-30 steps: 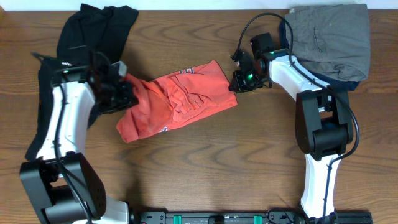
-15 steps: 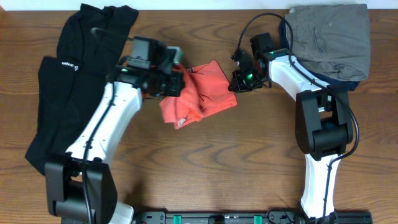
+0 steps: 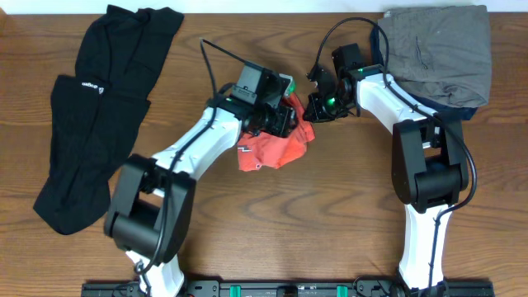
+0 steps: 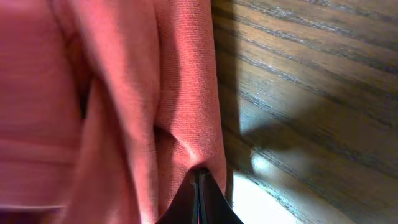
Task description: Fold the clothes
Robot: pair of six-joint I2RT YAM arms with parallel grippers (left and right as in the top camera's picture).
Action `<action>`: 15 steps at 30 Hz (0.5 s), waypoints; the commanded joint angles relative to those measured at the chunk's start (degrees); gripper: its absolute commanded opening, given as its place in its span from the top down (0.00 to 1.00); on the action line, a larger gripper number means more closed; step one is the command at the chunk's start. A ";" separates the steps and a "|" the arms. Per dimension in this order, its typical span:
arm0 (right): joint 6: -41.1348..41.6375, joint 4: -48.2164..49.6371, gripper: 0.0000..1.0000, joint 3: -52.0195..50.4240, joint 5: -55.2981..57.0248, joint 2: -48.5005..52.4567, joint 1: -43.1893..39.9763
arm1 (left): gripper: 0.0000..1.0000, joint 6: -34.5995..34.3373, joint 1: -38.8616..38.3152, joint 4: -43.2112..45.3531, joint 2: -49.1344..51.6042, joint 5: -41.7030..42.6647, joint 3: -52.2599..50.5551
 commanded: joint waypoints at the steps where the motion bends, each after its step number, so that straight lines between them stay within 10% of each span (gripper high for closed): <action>1: 0.37 0.37 0.99 0.70 -2.27 -2.21 -0.52 | 0.05 -0.98 0.39 1.55 -0.11 -2.27 1.29; 15: 0.39 -3.56 0.83 11.28 -4.07 -9.81 -9.11 | 0.02 -5.90 6.14 -3.34 -5.33 -2.32 6.62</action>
